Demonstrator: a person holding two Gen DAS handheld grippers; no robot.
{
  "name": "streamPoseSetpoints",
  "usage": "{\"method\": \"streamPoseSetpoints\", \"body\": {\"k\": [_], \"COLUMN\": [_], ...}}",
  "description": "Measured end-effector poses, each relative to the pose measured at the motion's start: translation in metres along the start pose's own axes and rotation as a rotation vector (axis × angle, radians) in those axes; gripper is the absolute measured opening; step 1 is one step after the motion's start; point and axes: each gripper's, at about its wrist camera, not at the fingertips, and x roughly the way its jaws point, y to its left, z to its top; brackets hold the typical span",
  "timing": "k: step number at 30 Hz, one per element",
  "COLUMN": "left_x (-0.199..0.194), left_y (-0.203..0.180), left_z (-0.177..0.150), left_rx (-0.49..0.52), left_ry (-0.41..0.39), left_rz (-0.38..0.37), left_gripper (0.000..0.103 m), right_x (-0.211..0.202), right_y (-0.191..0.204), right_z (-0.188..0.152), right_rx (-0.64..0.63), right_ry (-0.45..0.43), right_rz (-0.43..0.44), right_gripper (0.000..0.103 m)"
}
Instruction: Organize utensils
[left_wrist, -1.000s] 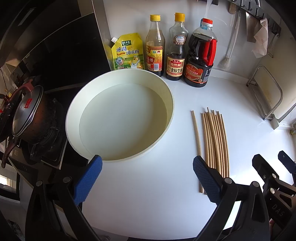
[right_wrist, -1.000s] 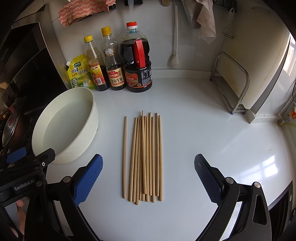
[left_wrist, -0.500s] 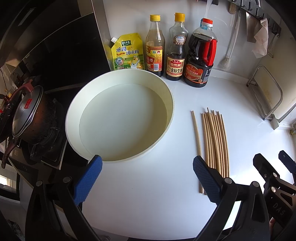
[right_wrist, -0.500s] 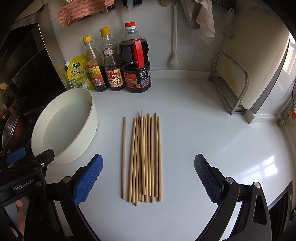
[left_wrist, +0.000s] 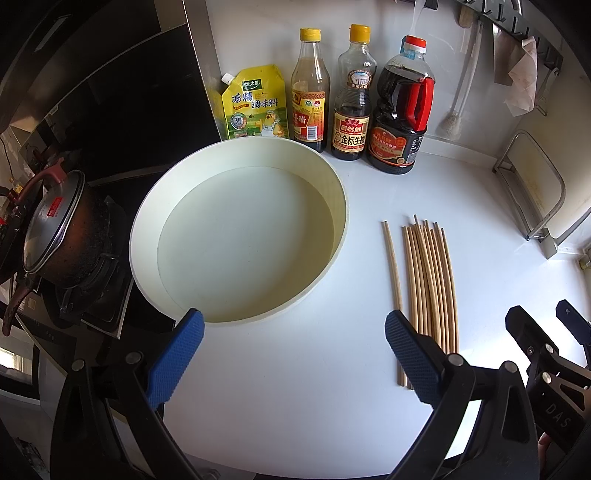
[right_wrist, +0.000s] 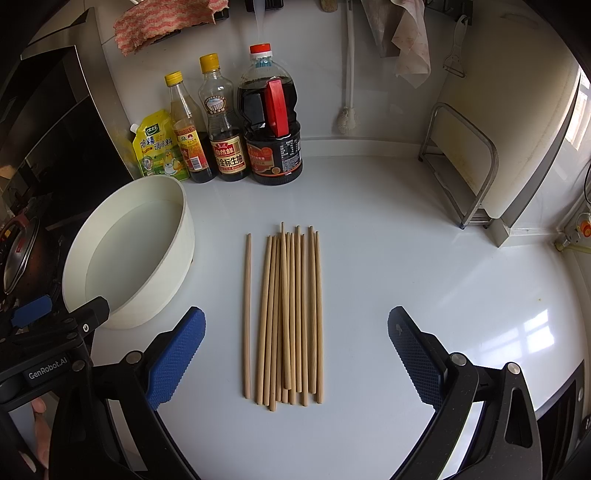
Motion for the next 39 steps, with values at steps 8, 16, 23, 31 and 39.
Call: {"method": "streamPoseSetpoints", "body": {"k": [8,16,23,31,39], "left_x": [0.0008,0.0008,0.0008,0.0008,0.0044], "left_y": [0.0023,0.0023,0.0023,0.0024,0.0017], "left_z": [0.0011,0.0011,0.0013,0.0013,-0.0014], "left_rx": [-0.001,-0.001,-0.001,-0.001,0.002], "left_ry": [0.001,0.001,0.001,0.002,0.014], "left_rz": [-0.001,-0.001,-0.001,-0.002,-0.018], "left_gripper": [0.097,0.097,0.097,0.097,0.097], "right_x": [-0.0003,-0.0001,-0.0001,0.0,0.0021], "right_y": [-0.0016,-0.0021,-0.0023,-0.0031,-0.0053], "right_z": [-0.0009,-0.0013,-0.0022,-0.0019,-0.0048], "right_rx": [0.003,0.002,0.003,0.003,0.007], "right_ry": [0.002,0.001,0.001,0.001,0.013], "right_rz": [-0.003,-0.001,-0.002,-0.002,-0.009], "right_gripper": [0.095,0.095,0.095,0.095,0.095]}}
